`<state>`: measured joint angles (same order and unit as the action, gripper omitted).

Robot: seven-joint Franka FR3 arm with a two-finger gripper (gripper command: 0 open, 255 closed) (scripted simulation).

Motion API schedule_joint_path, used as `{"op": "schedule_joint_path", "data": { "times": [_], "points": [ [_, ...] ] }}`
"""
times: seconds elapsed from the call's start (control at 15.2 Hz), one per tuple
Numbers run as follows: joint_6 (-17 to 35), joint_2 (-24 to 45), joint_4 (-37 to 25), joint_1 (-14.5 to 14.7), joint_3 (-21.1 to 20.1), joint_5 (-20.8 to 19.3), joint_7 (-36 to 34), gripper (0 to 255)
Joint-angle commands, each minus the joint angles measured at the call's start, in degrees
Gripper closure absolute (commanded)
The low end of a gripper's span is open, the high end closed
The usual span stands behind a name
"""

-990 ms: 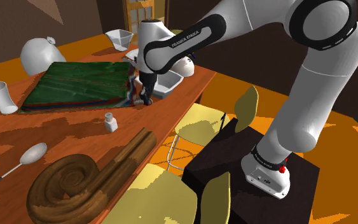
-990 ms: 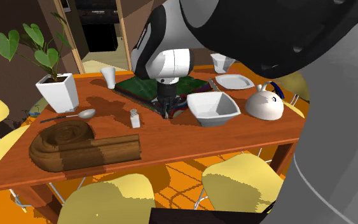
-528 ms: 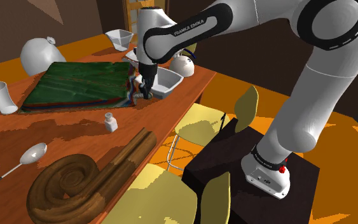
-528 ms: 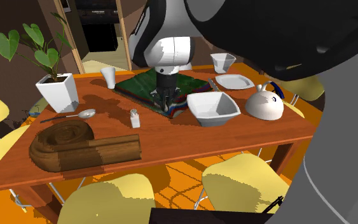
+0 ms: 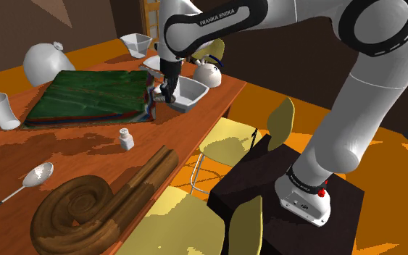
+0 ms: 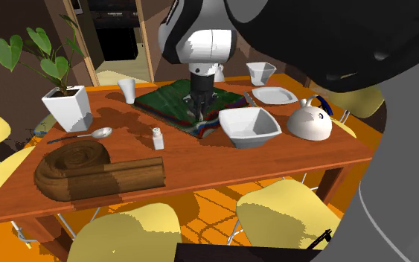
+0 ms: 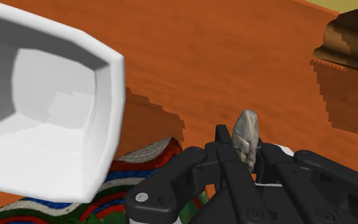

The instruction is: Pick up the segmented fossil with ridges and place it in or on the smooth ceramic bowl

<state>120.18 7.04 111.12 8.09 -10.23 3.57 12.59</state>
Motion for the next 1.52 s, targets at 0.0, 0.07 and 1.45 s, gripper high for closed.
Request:
{"op": "schedule_joint_path", "data": {
  "times": [0.0, 0.07, 1.45],
  "points": [
    [-0.44, 0.9, -1.15, -1.33, 1.04, 0.07, 2.42, 255],
    [-0.74, 1.5, -1.97, -2.02, 1.57, 0.09, 3.64, 255],
    [-5.8, 18.47, -22.66, -12.66, 8.01, 0.68, 20.83, 255]
  ]
}}
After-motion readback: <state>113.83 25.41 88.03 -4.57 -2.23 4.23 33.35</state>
